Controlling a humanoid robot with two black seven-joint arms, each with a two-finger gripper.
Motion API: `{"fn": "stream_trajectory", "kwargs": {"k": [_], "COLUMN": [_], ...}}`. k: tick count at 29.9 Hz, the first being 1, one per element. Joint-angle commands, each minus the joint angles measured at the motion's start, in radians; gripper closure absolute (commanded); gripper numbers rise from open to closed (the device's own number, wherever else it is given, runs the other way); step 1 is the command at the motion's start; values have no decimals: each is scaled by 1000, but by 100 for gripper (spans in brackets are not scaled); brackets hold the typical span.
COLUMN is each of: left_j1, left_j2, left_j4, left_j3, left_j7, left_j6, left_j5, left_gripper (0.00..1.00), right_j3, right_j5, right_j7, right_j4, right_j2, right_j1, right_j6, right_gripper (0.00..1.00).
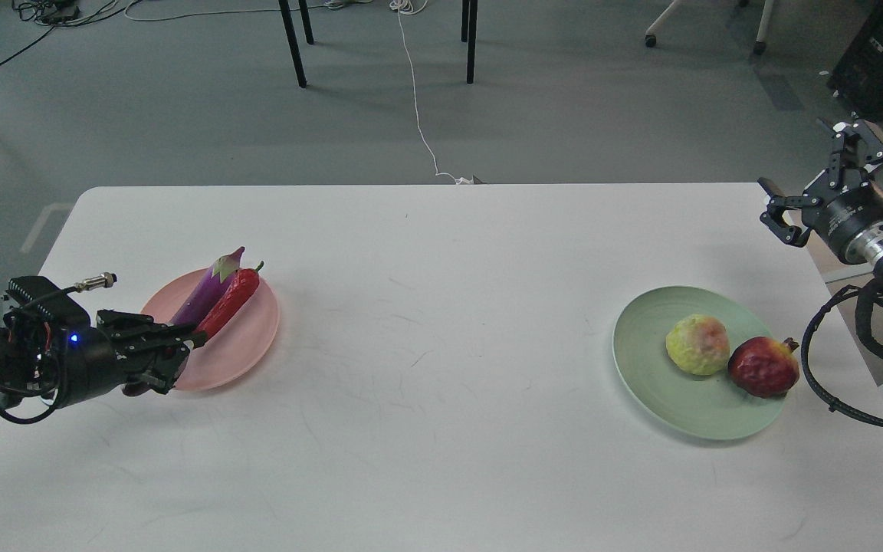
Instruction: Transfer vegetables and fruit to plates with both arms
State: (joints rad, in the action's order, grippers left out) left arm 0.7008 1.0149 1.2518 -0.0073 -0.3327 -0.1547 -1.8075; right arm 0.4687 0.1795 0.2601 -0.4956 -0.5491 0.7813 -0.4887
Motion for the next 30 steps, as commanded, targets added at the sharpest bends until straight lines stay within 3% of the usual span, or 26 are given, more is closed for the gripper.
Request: {"fn": "stream_trajectory", "kwargs": {"k": [1, 9, 11, 15, 20, 27, 30], "left_j1": [-3, 12, 12, 14, 72, 114, 123], "left_j2": [-9, -4, -7, -39, -130, -286, -398], "left_j4": [-9, -9, -9, -8, -29, -286, -458], "left_j3": [0, -32, -94, -255, -439, -606, -658], "left_j7": [0, -14, -17, -35, -28, -32, -29], "left_j6": [4, 0, 1, 26, 158, 250, 366], "left_j5": [2, 103, 250, 662, 1142, 1448, 1537], "left_gripper": [49, 20, 11, 8, 2, 2, 2], "right_j3": [-1, 7, 17, 88, 152, 221, 287], "right_j5": [0, 0, 0, 0, 0, 3, 5], "right_j7": [-1, 1, 1, 2, 1, -5, -13], "right_j4": [0, 2, 2, 28, 43, 40, 35], "right_j2": [-2, 0, 0, 11, 69, 74, 96], "right_j1": [3, 12, 21, 73, 124, 158, 156], "right_j6": [0, 0, 0, 0, 0, 0, 0], "right_gripper": [1, 1, 1, 1, 1, 1, 1]}}
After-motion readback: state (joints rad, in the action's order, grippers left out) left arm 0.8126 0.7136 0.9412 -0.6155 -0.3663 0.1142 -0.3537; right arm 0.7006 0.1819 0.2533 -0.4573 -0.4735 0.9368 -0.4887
